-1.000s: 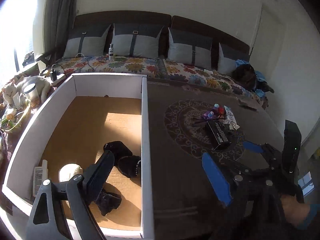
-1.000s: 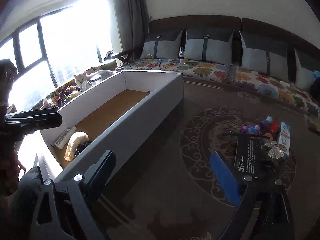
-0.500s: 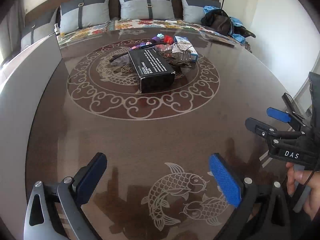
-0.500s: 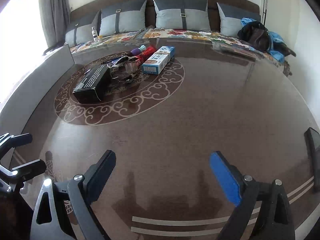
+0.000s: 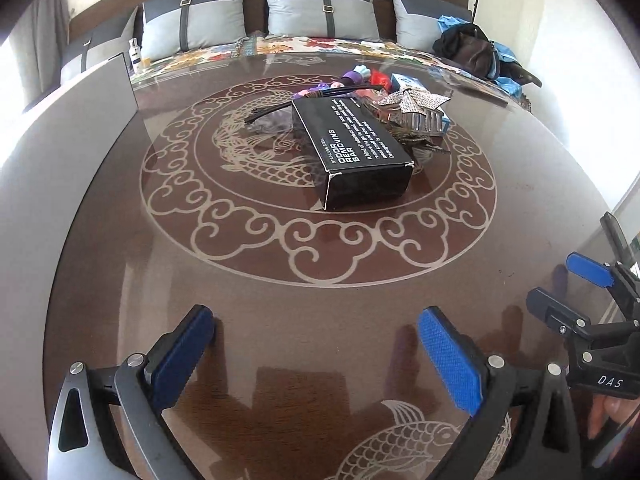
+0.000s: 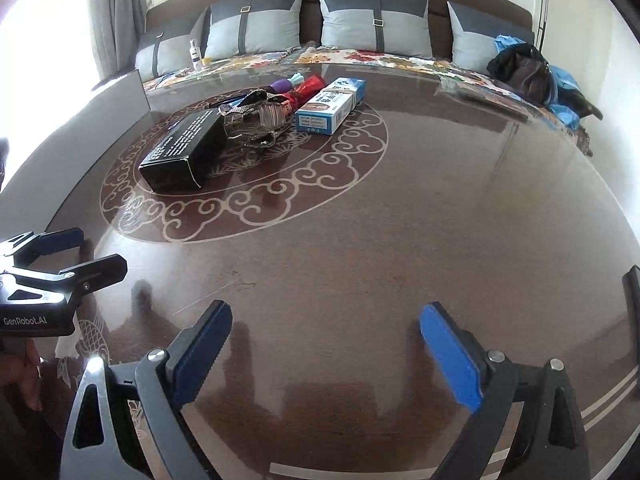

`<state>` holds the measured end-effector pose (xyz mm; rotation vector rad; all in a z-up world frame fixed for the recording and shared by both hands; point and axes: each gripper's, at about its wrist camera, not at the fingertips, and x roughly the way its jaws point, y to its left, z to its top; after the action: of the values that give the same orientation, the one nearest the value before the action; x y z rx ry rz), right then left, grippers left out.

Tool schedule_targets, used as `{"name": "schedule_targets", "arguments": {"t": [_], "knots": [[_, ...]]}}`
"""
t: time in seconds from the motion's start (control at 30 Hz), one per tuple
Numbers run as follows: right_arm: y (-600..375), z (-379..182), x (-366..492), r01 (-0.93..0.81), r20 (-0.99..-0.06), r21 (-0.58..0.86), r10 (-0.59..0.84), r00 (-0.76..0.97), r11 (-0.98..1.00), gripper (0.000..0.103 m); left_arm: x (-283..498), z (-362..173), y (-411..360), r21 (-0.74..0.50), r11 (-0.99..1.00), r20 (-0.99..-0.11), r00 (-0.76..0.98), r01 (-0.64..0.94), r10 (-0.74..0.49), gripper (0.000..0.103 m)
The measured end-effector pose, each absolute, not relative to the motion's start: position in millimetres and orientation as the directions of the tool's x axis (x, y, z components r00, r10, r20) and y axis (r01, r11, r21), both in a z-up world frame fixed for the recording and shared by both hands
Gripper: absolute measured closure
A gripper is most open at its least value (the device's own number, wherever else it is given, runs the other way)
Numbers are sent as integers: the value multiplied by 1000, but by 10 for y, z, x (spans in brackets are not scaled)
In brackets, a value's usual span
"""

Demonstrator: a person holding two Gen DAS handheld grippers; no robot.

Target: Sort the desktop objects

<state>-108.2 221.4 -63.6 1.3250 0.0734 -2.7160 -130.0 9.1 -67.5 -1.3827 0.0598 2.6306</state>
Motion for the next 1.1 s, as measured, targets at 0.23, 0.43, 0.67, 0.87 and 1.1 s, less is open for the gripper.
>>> {"name": "schedule_targets", "arguments": {"t": [0.23,0.43,0.67,0.87,1.1], "knots": [[2173,-668,-1110,132,-798,-15,-67,-598,-991,7,-1304,-689,137,-7,-985,-826,-554,-174,103,0],[2166,-685,-1117,135,-804,-15,-68,-591,-991,2,-1301,-691,138,-6,-985,-826,-555,-173,102,0],[2164,-688,-1116,136,-805,-15,-68,-589,-991,0,-1296,-696,133,-6,-985,-825,-556,-173,103,0],[2163,-686,-1116,136,-805,-15,-69,-589,-991,0,-1293,-697,131,-7,-985,-825,-556,-172,103,0],[2160,-690,-1123,137,-806,-15,-70,-588,-990,0,-1294,-697,132,-6,-985,-825,-556,-172,103,0]]}}
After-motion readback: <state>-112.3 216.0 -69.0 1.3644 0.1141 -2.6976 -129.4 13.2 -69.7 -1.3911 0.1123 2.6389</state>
